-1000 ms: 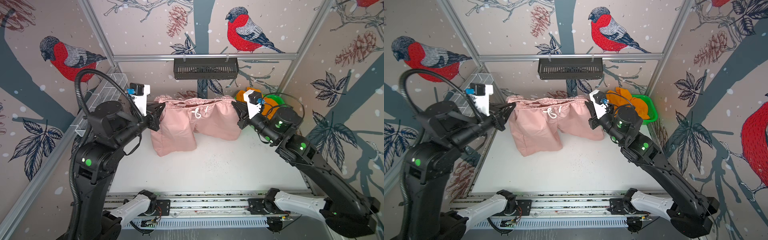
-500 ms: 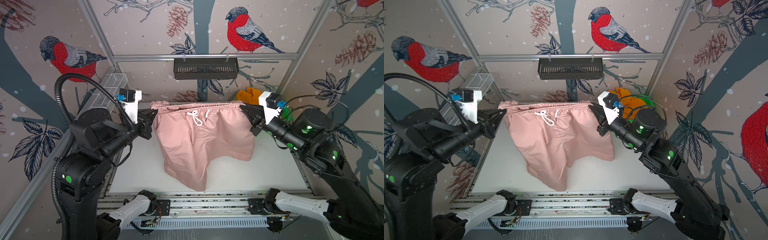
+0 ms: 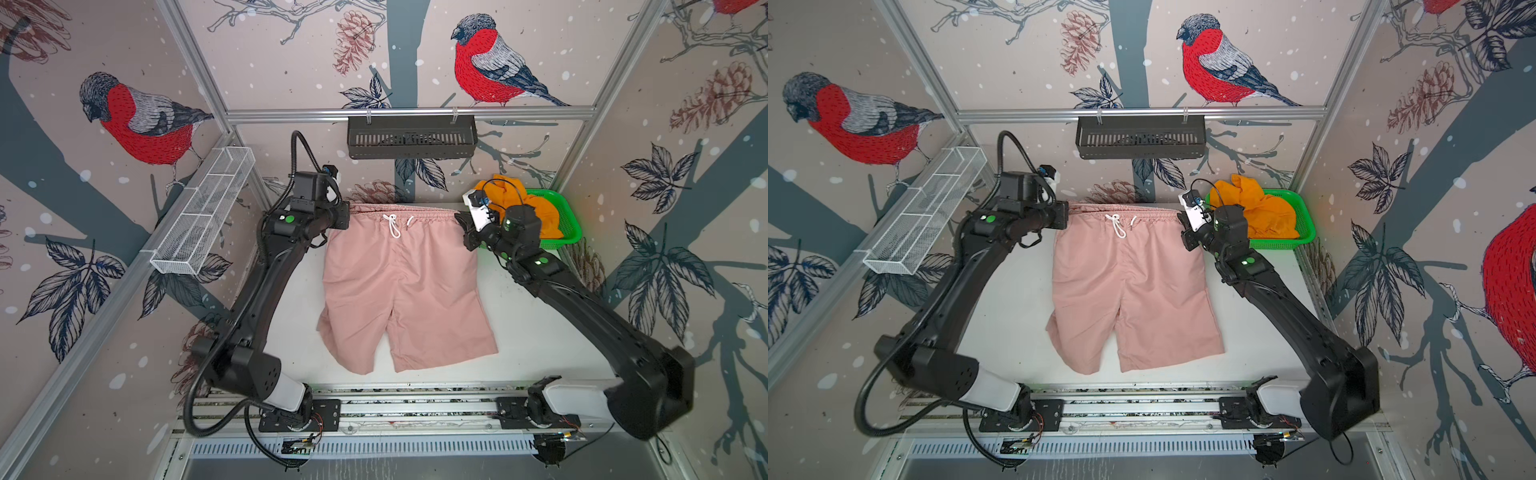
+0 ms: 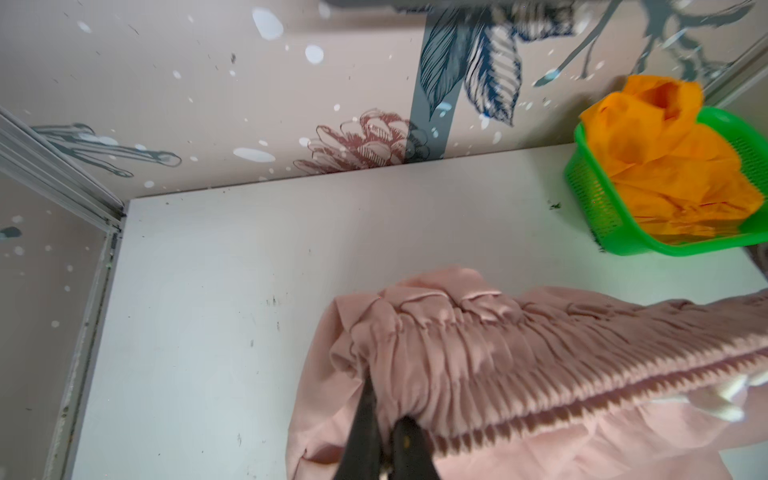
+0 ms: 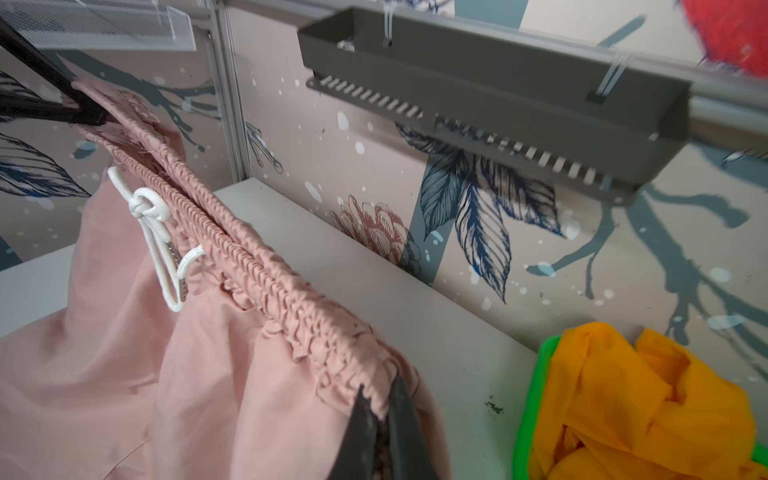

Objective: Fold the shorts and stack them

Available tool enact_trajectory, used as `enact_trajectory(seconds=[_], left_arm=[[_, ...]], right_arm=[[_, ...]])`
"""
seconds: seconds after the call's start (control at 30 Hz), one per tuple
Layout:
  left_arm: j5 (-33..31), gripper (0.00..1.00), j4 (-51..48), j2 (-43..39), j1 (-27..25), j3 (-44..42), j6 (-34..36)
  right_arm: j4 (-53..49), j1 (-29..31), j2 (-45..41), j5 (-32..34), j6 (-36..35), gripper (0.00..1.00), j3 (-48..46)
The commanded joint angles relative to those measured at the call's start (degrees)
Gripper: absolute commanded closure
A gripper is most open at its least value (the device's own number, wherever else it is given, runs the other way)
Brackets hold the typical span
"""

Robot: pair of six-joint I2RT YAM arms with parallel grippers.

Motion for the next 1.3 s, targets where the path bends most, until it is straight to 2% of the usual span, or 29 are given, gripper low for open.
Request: enact_trajectory(seconds=[0.0,0.3,0.33,0.37,0.4,0.43,0.47,0.6,0.7,0.8,0.83,0.9,0.97,1.1,1.17,1.27], left_arm=[[-2.49,1.00,10.56,6.45,0.84,0.14,1.22],[-4.91,1.00,16.20,29.18,1.10,11.53,4.54],[-5.44,0.90,16.04,31.39,1.19,13.41,4.95],[-5.75,0.58,15.87,33.35,1.40,15.33,5.14],[-5.72,0.39,15.43,34.78,1.61,16.95,5.34],[-5.64,0.11,14.67,36.38,1.92,19.05,5.39],[-5.80,0.02,13.45,37.66,2.30,21.35,5.52],[-3.89,0.02,10.75,39.51,4.35,26.74,4.34],[-0.49,0.02,8.46,37.65,5.73,27.15,2.75],[-0.02,0.02,2.53,33.83,6.03,23.73,-0.16],[0.59,0.02,0.99,31.60,6.01,20.28,-1.46],[3.09,0.02,2.45,25.43,6.03,8.41,-3.86],[3.51,0.02,8.19,16.83,6.03,-6.85,-7.05],[1.77,0.03,12.40,1.38,6.43,-26.88,-13.89],[3.03,0.13,12.82,-5.62,6.43,-34.45,-15.37],[-1.35,0.29,7.43,-13.34,6.64,-41.30,-18.18]], right_arm=[[15.91,-2.24,8.03,-3.58,2.44,1.00,0.48],[23.71,-4.39,36.38,-7.52,7.08,0.99,16.20],[24.05,-4.58,39.40,-7.80,8.21,0.96,18.59],[24.02,-4.79,42.16,-8.41,9.01,0.95,21.13],[24.16,-4.89,44.24,-8.38,9.95,0.94,22.93],[24.41,-4.85,46.36,-8.72,10.86,0.88,25.27],[23.35,-4.86,48.08,-9.04,11.20,0.76,27.84],[19.68,-4.62,50.70,-8.54,10.88,0.45,33.77],[20.78,-5.15,48.11,-8.27,12.68,0.31,31.92],[15.02,-5.31,43.54,-7.31,13.69,0.31,28.95],[13.00,-5.20,40.85,-7.13,14.48,0.31,25.70],[12.03,-4.35,34.26,-6.75,16.34,0.31,16.63],[12.87,-2.35,26.64,-5.58,17.95,0.32,6.27],[8.12,5.86,14.71,-2.91,19.39,0.34,-7.39],[5.08,10.99,10.66,-2.89,20.06,0.37,-12.95],[7.28,18.35,5.32,-4.61,23.78,0.39,-21.94]])
